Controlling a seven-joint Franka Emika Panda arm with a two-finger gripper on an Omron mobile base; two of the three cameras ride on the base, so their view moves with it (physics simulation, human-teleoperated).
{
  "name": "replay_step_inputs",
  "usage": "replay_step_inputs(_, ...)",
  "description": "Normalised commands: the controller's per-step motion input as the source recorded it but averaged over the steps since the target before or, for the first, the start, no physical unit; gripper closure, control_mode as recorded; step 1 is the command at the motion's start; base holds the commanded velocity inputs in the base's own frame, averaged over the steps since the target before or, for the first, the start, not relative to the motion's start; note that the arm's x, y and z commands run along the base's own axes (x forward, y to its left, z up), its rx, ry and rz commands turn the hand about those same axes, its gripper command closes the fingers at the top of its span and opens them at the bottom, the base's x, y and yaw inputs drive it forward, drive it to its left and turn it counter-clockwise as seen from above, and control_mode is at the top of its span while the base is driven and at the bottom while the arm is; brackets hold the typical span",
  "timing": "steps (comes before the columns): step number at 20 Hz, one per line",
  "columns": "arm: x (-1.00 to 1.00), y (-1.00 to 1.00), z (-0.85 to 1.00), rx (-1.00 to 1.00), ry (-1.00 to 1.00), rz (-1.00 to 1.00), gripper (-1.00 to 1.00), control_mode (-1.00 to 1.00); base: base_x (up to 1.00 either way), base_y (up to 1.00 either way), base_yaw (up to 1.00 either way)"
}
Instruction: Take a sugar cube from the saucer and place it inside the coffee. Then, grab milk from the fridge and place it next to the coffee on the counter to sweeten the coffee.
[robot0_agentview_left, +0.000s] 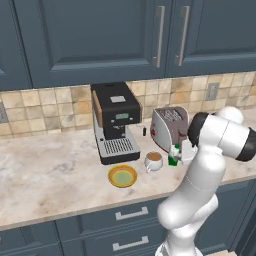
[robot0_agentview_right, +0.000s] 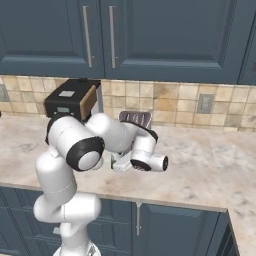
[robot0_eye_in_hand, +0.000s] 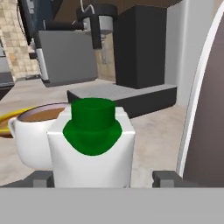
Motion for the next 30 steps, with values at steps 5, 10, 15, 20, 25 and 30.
replay_step_inputs(5, 0.0, 0.0, 0.0, 0.0, 0.0, 0.0, -1.0, -1.0, 0.0, 0.0, 0.0)
replay_step_inputs(10, -0.01, 0.0, 0.0, 0.0, 0.0, 0.0, -1.0, -1.0, 0.0, 0.0, 0.0)
replay_step_inputs(15, -0.12, 0.0, 0.1, 0.0, -0.01, 0.0, -1.0, -1.0, 0.0, 0.0, 0.0)
replay_step_inputs(20, -0.25, 0.0, 0.36, 0.0, -0.03, 0.0, -1.0, -1.0, 0.0, 0.0, 0.0)
replay_step_inputs(25, -0.25, 0.0, 0.68, 0.0, -0.05, 0.0, -1.0, -1.0, 0.0, 0.0, 0.0)
replay_step_inputs(30, -0.33, 0.04, 0.69, -0.02, -0.12, 0.0, -1.0, -1.0, 0.0, 0.0, 0.0)
